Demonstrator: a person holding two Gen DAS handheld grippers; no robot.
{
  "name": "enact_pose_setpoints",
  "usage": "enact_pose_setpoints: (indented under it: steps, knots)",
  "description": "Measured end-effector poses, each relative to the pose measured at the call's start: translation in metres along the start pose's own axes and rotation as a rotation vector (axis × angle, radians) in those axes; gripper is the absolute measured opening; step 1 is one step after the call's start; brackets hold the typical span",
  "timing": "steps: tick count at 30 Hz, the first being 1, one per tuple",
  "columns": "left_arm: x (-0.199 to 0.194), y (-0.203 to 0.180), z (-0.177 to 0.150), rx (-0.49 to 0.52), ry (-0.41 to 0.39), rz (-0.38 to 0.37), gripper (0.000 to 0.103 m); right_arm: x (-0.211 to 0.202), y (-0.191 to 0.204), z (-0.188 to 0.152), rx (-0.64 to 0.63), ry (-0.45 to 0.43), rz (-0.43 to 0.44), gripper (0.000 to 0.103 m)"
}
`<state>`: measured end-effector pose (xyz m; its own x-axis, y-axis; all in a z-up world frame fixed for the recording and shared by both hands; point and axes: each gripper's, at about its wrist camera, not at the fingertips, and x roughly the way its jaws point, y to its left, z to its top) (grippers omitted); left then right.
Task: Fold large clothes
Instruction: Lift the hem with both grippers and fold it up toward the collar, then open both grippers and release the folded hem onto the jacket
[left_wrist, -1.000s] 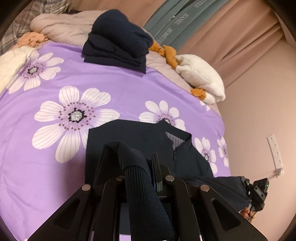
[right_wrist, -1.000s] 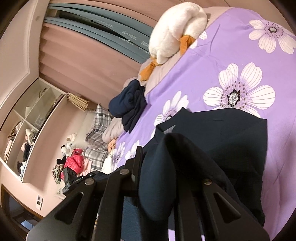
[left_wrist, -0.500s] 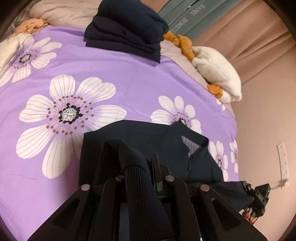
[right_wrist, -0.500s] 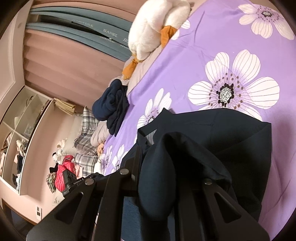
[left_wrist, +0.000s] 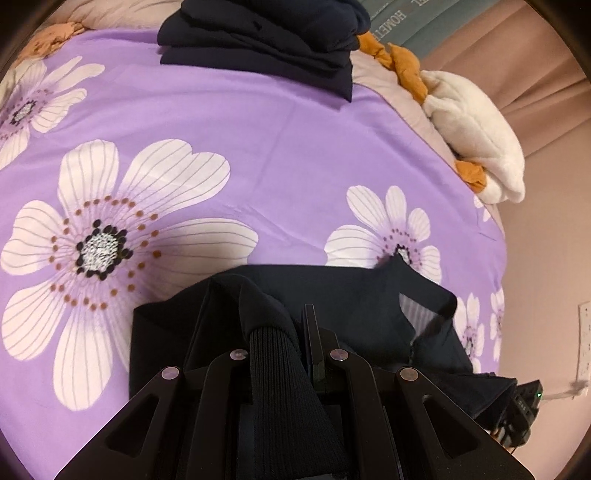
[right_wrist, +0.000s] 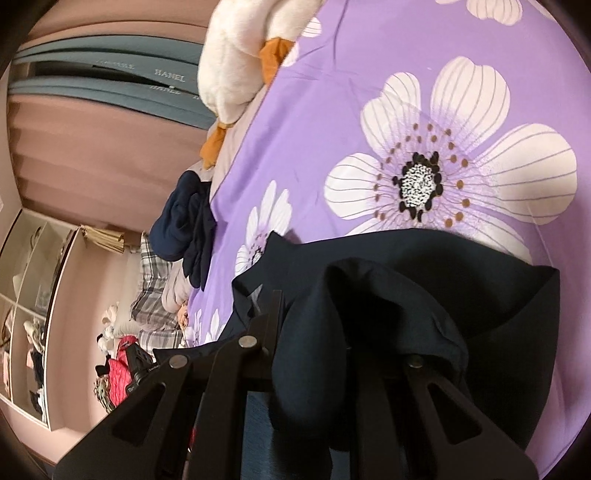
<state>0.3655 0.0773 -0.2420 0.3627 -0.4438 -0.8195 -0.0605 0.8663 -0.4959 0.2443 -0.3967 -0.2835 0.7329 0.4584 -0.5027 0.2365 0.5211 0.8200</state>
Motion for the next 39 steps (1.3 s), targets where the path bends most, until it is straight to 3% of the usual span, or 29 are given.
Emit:
enact_pose_setpoints:
  steps: [13, 16, 17, 19, 20, 21, 25, 31, 33, 36, 39]
  knots:
    - [0.03, 0.012, 0.013, -0.071, 0.069, 0.026, 0.007, 0.013, -0.017, 0.011, 0.069, 0.022, 0.0, 0.019]
    - [0.033, 0.013, 0.019, -0.099, 0.093, 0.027, 0.014, 0.014, -0.019, 0.014, 0.106, 0.029, 0.004, 0.025]
    - [0.034, 0.013, 0.02, -0.11, 0.098, 0.022, 0.018, 0.014, -0.019, 0.016, 0.119, 0.03, 0.006, 0.027]
    - [0.033, 0.013, 0.024, -0.138, 0.095, -0.008, 0.039, 0.014, -0.018, 0.019, 0.157, 0.033, 0.023, 0.043]
    - [0.031, 0.012, 0.025, -0.147, 0.083, -0.023, 0.058, 0.014, -0.018, 0.021, 0.183, 0.035, 0.038, 0.047]
    - [0.029, 0.012, 0.027, -0.155, 0.073, -0.024, 0.068, 0.014, -0.016, 0.023, 0.196, 0.033, 0.048, 0.051]
    - [0.03, 0.011, 0.035, -0.17, 0.054, 0.011, 0.069, 0.014, -0.016, 0.032, 0.258, 0.026, 0.076, 0.055]
    - [0.031, 0.026, 0.047, -0.255, 0.021, -0.039, 0.069, 0.01, -0.025, 0.042, 0.345, -0.01, 0.147, 0.058]
    - [0.024, 0.03, 0.053, -0.257, -0.022, -0.024, 0.07, 0.009, -0.033, 0.046, 0.406, -0.013, 0.181, 0.061]
    - [0.014, 0.035, 0.061, -0.252, -0.073, 0.017, 0.075, 0.012, -0.032, 0.052, 0.395, -0.009, 0.146, 0.062]
    - [0.011, 0.039, 0.061, -0.24, -0.081, 0.035, 0.075, 0.011, -0.032, 0.055, 0.421, -0.005, 0.208, 0.07]
